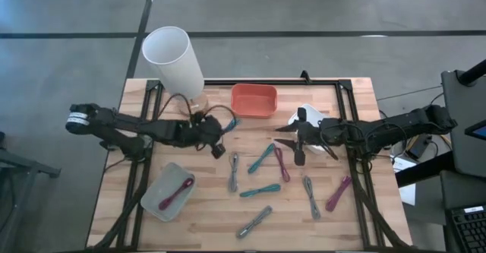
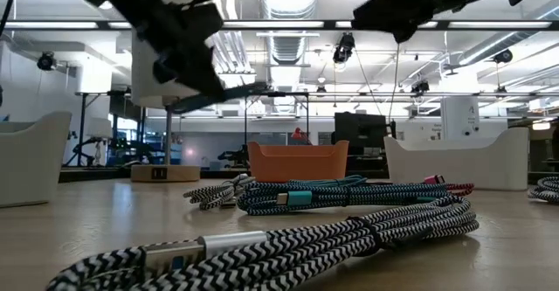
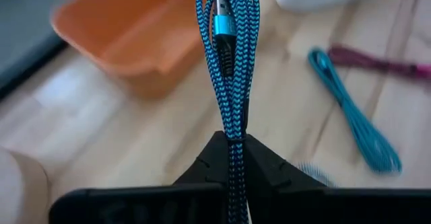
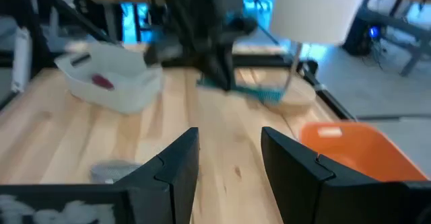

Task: Pick & Place USB Port
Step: Put the top left blue and white charger cable into the orange bin

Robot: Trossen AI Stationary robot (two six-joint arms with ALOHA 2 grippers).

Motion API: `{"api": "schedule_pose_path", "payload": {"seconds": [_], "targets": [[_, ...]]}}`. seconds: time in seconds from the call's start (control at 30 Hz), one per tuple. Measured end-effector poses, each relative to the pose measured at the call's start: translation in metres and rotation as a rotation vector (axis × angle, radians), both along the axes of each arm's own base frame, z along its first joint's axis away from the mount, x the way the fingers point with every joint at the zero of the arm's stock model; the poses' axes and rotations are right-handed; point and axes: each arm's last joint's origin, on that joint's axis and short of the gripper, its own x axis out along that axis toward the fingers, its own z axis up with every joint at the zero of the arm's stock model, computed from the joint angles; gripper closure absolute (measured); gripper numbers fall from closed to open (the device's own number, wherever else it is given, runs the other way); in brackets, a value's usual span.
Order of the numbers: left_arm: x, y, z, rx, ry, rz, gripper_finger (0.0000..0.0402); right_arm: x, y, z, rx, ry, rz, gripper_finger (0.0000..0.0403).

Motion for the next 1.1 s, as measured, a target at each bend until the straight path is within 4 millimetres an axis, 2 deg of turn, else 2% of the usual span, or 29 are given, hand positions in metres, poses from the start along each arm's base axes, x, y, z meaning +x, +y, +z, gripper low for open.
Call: {"api": "schedule_pose_path", "payload": {"seconds": [0.2,0.43,0.73,1.1], "targets": [[0.009,0.024,0.02,0.075,-0.063,0.027,0.0381,-0.004,-0.011,-0.012,0.013,0.129,-0.055,0.0245],[0.035,0.048,0.022,0.152,-0.104,-0.052,0.0381,-0.005,-0.015,-0.017,0.014,0.169,-0.076,0.0245],[0.089,0.086,0.006,0.216,-0.008,-0.165,0.0381,-0.007,-0.015,-0.021,0.116,0.16,-0.114,0.0245],[0.145,0.137,-0.03,0.24,0.198,-0.207,0.0381,-0.016,-0.014,-0.048,0.293,0.206,-0.184,0.0245]]}}
